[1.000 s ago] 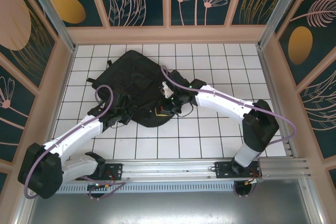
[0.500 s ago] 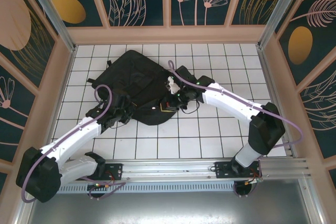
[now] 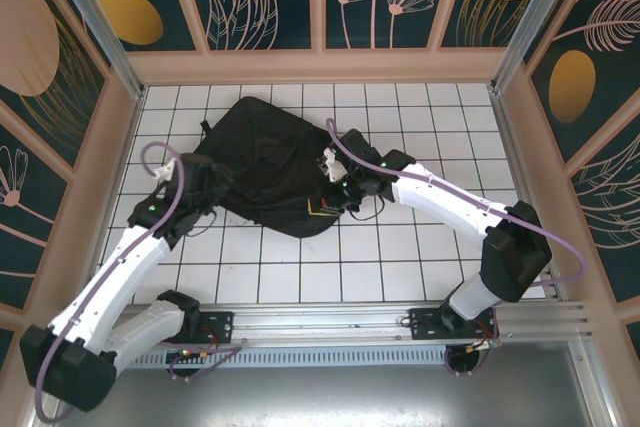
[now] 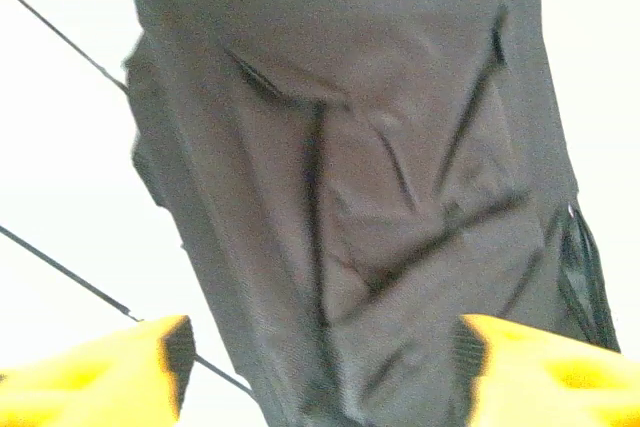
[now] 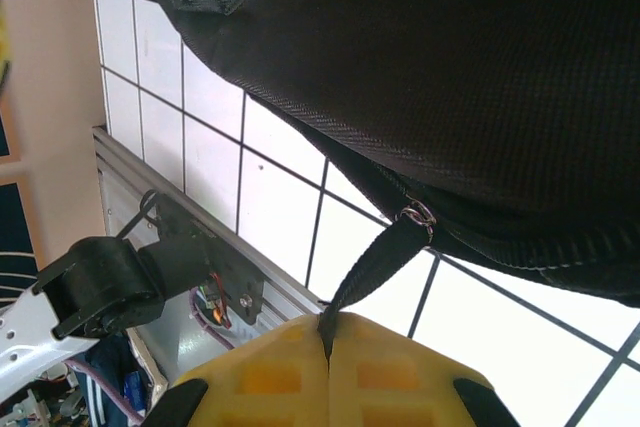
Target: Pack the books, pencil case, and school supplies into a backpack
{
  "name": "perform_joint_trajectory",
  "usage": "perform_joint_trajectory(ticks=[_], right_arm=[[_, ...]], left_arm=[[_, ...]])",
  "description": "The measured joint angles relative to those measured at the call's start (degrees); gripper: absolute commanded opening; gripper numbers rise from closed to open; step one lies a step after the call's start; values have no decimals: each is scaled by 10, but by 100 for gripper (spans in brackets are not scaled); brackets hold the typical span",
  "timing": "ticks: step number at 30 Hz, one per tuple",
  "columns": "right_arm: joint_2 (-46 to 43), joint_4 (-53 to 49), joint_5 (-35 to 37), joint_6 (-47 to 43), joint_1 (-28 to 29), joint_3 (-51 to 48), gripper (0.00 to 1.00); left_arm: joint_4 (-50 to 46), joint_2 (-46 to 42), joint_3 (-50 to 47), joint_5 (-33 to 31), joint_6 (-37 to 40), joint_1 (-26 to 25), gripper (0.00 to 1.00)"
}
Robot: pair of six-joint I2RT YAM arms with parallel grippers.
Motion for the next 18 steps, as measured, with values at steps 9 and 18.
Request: perform_joint_trajectory(ticks=[9, 18], right_arm=[[0, 28, 0, 0, 5, -13, 0], [38, 102, -19, 27, 39, -19, 0]], left_arm=[[19, 112, -99, 24, 3, 105, 0], [98, 407, 95, 82, 16, 109, 11]])
